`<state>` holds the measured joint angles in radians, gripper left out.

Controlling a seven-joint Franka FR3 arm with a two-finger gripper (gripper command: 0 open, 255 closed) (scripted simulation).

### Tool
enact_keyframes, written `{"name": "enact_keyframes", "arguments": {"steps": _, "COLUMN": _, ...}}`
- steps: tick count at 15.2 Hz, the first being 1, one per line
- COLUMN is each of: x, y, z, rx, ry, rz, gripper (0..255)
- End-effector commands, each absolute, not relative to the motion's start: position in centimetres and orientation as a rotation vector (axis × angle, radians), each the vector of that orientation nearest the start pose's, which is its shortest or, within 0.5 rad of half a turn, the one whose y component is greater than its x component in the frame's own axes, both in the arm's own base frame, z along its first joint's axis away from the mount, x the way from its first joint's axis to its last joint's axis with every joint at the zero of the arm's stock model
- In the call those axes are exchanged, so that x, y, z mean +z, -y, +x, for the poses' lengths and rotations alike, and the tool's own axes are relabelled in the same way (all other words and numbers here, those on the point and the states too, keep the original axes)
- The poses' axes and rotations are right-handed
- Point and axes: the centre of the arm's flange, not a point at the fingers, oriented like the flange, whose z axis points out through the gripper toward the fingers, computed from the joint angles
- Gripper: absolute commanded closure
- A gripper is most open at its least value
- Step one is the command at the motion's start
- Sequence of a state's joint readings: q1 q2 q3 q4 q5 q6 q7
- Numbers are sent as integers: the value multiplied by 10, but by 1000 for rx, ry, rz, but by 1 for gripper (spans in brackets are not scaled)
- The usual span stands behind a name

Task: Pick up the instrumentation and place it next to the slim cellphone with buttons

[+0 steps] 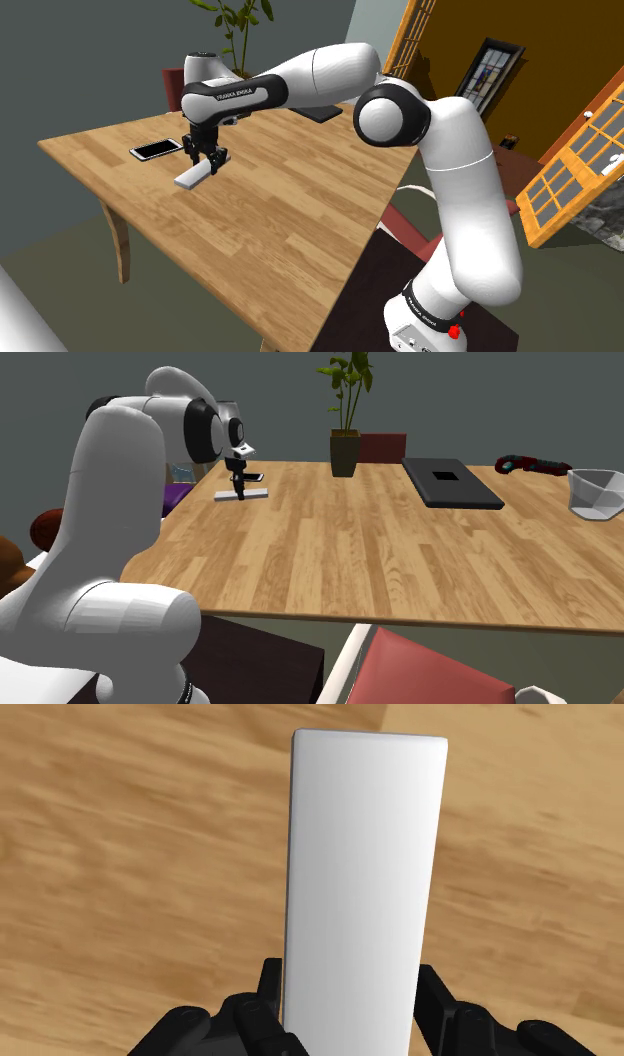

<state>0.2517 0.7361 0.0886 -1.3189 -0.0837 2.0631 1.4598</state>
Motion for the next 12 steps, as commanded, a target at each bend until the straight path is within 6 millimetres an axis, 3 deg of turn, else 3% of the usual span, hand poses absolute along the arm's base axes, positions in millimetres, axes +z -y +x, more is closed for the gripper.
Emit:
{"name": "enact_keyframes", "arguments": {"steps": 1, "x": 310, "y": -229, "z": 704, "rx": -29, "ry": -1647, "rz": -2675, "gripper": 255}}
{"name": "enact_keyframes", "arguments": {"steps": 12, "x": 369, "y": -229, "z": 704, "rx": -29, "ry": -1647, "rz": -2675, "gripper": 255}}
